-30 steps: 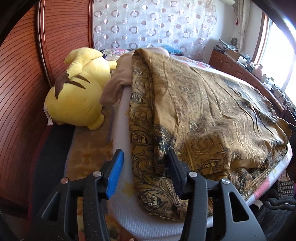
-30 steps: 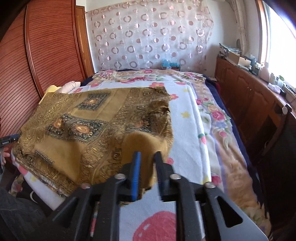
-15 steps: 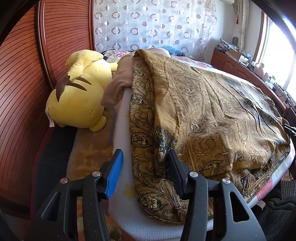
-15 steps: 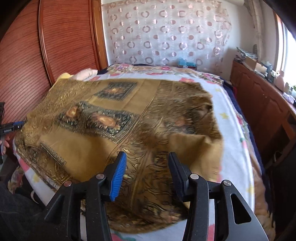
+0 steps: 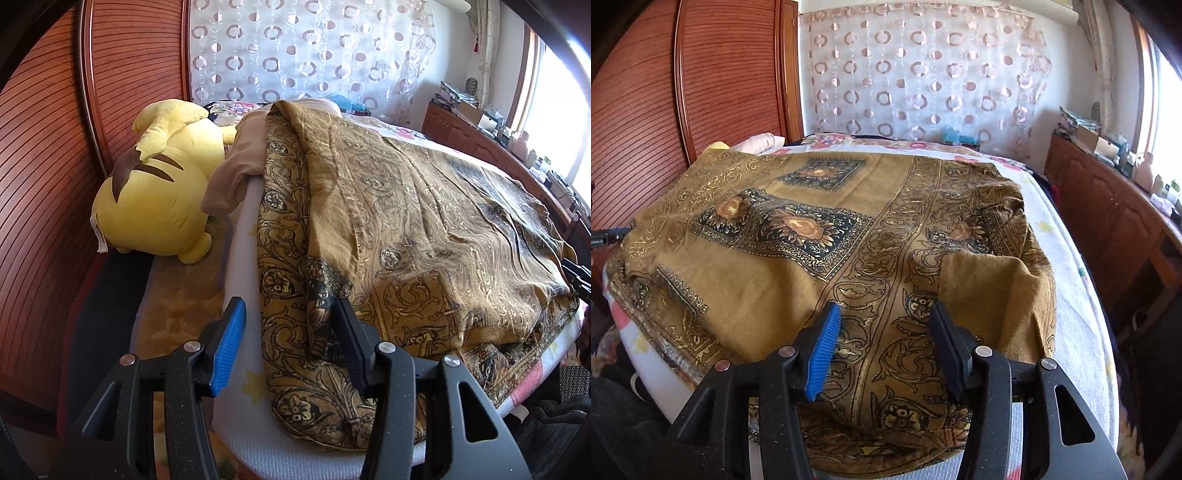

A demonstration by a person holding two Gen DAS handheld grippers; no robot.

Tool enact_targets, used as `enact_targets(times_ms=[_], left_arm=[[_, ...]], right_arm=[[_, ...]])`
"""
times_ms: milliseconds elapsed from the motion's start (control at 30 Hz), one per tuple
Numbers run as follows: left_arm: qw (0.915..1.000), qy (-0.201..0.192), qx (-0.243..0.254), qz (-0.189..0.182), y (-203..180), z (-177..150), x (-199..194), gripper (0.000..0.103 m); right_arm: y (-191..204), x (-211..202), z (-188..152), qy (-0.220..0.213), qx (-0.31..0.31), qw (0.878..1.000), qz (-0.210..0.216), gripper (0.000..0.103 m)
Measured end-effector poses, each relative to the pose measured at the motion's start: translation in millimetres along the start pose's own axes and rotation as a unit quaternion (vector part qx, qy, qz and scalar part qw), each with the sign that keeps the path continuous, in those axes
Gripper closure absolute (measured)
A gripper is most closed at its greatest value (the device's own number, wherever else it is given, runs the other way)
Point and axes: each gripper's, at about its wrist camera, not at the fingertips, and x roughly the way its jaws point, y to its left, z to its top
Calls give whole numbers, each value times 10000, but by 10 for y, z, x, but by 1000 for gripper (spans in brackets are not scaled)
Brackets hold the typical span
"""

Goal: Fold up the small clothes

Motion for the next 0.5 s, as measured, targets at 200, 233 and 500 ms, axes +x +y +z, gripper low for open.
enact_targets(times_ms=[200,233,500], left_arm=[[9999,-3,102,-139,-51,6,24,52],[9998,-1,128,-129,-64,7,30,52],[9989,51,263,-386,-171,58,41,91]], right_arm=[[-22,-14,-12,-45,59,10000,58,51],[-21,-14,-13,-39,44,10000,46,51],[-45,-71,-16,-52,23,10000,65,50]])
